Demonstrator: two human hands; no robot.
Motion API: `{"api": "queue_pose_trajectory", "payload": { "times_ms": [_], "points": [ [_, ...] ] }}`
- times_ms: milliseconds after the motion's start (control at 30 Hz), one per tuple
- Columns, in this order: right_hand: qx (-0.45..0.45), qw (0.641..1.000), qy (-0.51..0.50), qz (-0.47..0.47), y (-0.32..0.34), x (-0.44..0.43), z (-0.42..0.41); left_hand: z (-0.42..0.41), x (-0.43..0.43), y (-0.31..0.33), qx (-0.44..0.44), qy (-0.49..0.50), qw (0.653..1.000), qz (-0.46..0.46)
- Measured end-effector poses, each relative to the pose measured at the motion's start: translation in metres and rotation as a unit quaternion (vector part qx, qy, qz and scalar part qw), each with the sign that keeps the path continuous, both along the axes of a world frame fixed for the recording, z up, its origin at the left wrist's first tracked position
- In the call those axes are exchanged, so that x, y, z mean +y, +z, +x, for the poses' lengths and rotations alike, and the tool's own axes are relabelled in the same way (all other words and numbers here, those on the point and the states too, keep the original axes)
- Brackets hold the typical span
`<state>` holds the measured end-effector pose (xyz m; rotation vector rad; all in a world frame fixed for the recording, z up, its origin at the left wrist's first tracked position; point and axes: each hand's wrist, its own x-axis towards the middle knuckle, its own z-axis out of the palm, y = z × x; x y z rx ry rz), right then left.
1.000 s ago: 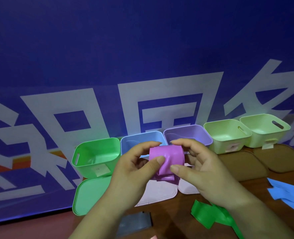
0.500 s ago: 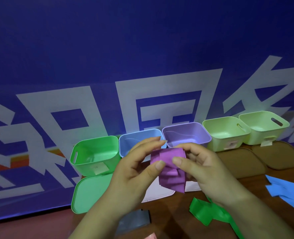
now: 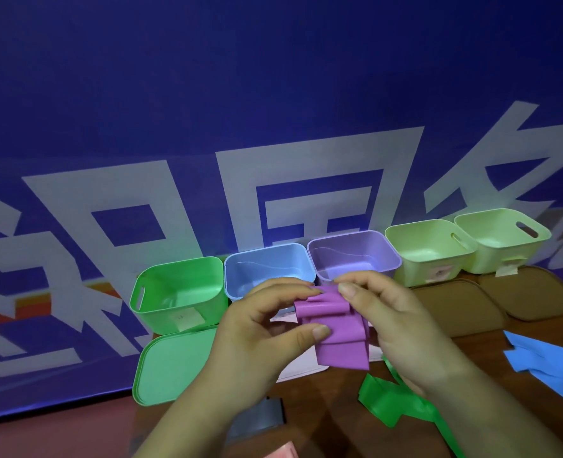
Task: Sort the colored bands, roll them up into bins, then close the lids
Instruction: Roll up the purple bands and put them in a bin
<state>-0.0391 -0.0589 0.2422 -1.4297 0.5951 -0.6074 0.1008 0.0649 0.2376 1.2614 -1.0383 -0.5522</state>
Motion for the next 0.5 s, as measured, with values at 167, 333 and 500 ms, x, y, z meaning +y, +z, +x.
{"api": "queue_pose_trajectory", "payload": {
  "times_ms": [167, 333, 500],
  "points": [
    [-0.064, 0.994, 0.007, -0.088, -0.007, 0.000, -0.008, -0.005, -0.004, 0.002, 0.074, 0.004, 0.997, 0.013],
    [-0.088, 0.983, 0.024, -0.160, -0.018, -0.005, -0.016, -0.007, -0.010, 0.003, 0.154, -0.022, 0.987, 0.040],
    [-0.059, 0.988, 0.005, -0.140, -0.023, -0.014, -0.024, -0.012, -0.024, -0.010, 0.206, -0.035, 0.976, 0.062]
  ]
}}
